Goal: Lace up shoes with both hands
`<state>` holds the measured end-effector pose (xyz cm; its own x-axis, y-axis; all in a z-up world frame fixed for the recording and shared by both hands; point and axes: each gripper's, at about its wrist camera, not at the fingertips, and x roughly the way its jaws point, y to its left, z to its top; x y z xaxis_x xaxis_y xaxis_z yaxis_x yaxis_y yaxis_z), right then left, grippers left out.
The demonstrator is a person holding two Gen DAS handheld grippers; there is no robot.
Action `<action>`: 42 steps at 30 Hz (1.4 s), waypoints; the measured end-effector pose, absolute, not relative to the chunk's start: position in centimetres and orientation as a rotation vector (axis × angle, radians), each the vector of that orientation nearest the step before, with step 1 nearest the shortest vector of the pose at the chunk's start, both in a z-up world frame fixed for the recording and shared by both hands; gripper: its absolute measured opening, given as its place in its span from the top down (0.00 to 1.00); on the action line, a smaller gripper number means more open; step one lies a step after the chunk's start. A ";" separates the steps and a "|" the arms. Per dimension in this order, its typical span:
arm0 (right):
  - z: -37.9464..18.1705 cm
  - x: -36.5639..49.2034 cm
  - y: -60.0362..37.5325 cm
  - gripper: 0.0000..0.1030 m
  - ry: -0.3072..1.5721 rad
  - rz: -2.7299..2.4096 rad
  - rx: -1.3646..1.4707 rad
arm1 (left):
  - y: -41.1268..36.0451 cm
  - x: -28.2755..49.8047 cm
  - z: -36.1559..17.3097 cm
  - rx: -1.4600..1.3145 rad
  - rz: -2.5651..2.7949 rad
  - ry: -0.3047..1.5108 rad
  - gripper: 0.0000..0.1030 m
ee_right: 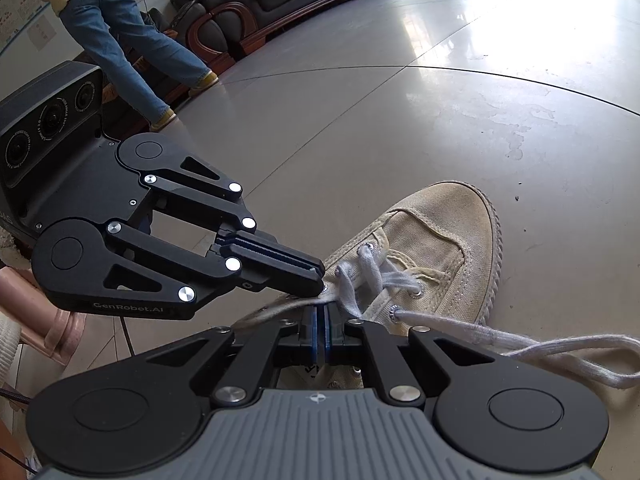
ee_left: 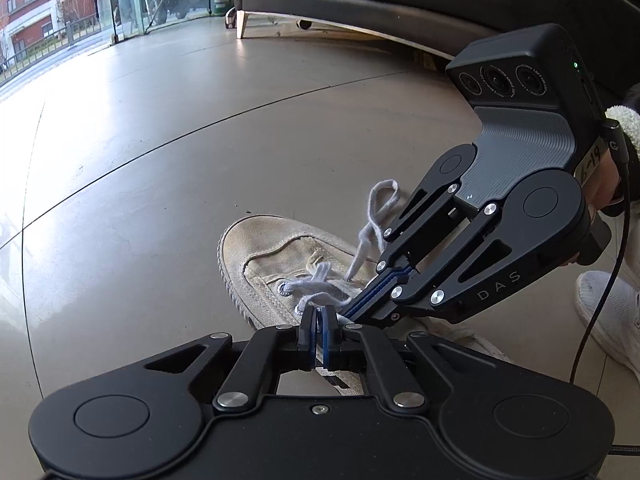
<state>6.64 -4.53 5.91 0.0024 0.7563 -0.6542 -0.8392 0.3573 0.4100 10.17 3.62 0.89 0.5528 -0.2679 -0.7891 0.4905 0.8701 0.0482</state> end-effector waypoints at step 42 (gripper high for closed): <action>6.3 -1.1 -2.7 0.87 0.797 1.162 -0.496 | 17.8 7.9 6.8 0.991 0.753 0.836 1.00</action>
